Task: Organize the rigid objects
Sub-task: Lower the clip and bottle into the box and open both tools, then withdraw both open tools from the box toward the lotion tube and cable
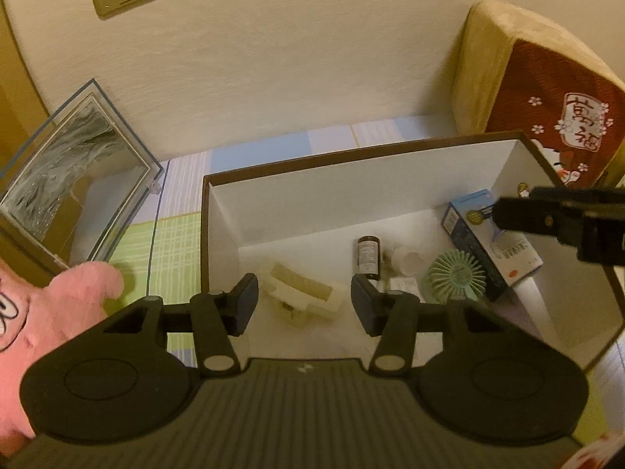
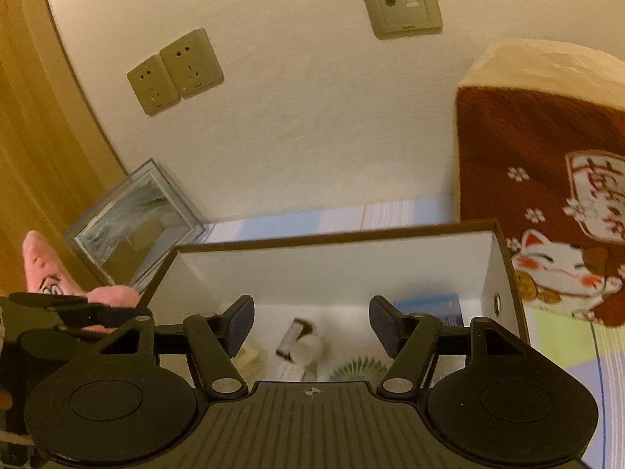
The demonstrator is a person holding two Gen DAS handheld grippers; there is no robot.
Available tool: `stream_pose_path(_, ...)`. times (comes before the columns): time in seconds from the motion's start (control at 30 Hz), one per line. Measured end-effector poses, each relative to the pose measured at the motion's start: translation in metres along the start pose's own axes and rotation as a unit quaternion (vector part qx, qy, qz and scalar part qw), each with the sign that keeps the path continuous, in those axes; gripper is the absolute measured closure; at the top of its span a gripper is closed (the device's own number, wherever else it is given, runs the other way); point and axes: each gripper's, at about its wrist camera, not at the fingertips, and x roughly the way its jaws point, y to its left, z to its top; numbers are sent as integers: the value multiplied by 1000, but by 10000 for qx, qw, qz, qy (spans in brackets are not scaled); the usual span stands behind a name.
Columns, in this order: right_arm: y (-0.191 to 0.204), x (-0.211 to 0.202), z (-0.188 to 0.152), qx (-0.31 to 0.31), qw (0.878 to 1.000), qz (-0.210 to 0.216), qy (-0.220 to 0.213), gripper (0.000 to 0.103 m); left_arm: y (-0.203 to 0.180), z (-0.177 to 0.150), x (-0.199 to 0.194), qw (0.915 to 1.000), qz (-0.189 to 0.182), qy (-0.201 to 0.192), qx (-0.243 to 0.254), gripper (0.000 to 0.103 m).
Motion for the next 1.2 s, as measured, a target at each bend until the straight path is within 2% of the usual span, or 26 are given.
stream_pose_path(0.87, 30, -101, -65, 244, 9993, 224, 168, 37, -7, -70, -101, 9994, -208, -67, -265, 53)
stream_pose_path(1.2, 40, -119, -100, 395, 9977, 288, 469, 37, -13, -108, -125, 9989, -211, 47, -407, 53)
